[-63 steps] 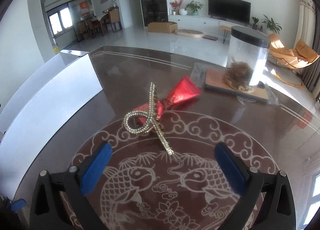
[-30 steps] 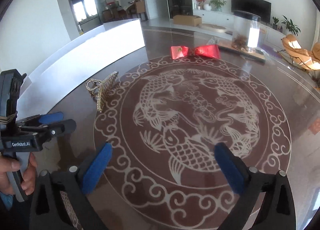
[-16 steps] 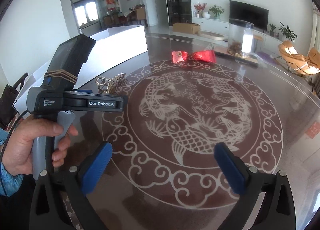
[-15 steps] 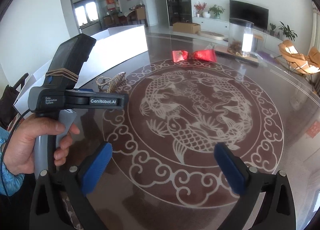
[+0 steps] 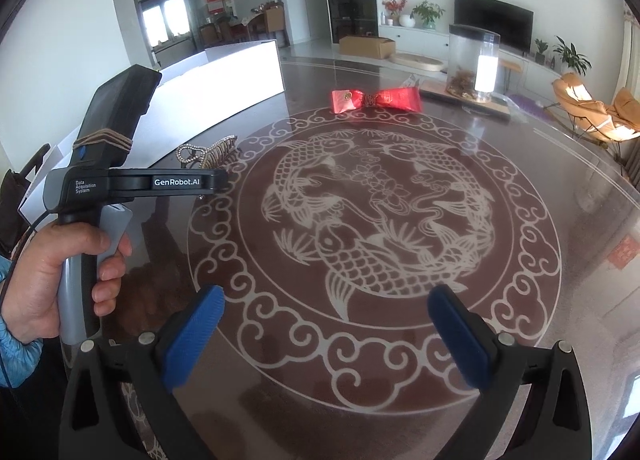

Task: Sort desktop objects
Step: 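Lower the right tool over the red candy while the left tool approaches the gold claw clip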

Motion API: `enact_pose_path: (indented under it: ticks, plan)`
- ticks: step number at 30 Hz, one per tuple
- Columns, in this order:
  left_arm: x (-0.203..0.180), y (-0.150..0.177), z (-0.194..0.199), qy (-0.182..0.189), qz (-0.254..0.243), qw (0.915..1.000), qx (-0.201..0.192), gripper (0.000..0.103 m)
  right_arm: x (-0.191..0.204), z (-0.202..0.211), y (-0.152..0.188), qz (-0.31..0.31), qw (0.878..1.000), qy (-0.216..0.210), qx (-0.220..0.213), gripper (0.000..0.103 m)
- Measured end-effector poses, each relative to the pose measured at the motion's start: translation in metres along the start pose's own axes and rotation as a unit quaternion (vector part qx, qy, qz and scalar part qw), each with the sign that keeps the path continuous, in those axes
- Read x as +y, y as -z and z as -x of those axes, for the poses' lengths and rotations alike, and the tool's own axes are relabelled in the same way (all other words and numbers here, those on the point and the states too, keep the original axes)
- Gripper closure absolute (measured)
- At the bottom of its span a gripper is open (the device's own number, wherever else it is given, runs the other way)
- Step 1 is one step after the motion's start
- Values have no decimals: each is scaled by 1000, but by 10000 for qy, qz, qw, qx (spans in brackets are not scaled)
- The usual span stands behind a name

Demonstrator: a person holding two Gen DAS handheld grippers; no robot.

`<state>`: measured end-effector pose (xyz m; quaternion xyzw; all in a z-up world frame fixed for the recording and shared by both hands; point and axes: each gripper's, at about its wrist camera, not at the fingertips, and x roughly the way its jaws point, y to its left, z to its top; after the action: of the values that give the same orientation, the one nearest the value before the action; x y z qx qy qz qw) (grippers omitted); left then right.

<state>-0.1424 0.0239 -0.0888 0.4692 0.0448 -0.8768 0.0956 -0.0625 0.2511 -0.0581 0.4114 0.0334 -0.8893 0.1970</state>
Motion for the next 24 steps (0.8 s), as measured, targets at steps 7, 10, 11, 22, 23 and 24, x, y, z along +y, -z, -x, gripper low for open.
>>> enact_pose_path:
  ticks: [7,10,11,22,23,24]
  plan:
    - [11,2,1,-140,239,9996,-18,0,-5,1,3,-86,10000,35,2,1]
    - [14,4,2,-181,291,9994,-26,0,-6,1,0,-85,10000,48,-2,1]
    - [15,5,2,-189,302,9994,-28,0,-7,1,-1,-90,9999,55,-7,1]
    - [24,8,5,-206,329,9992,-32,0,-7,-3,-1,-217,9998,7,8,1]
    - [24,8,5,-207,330,9992,-31,0,-6,-4,-1,-219,9998,4,10,1]
    - [24,8,5,-208,330,9992,-31,0,-6,-4,-1,-212,9998,6,11,1]
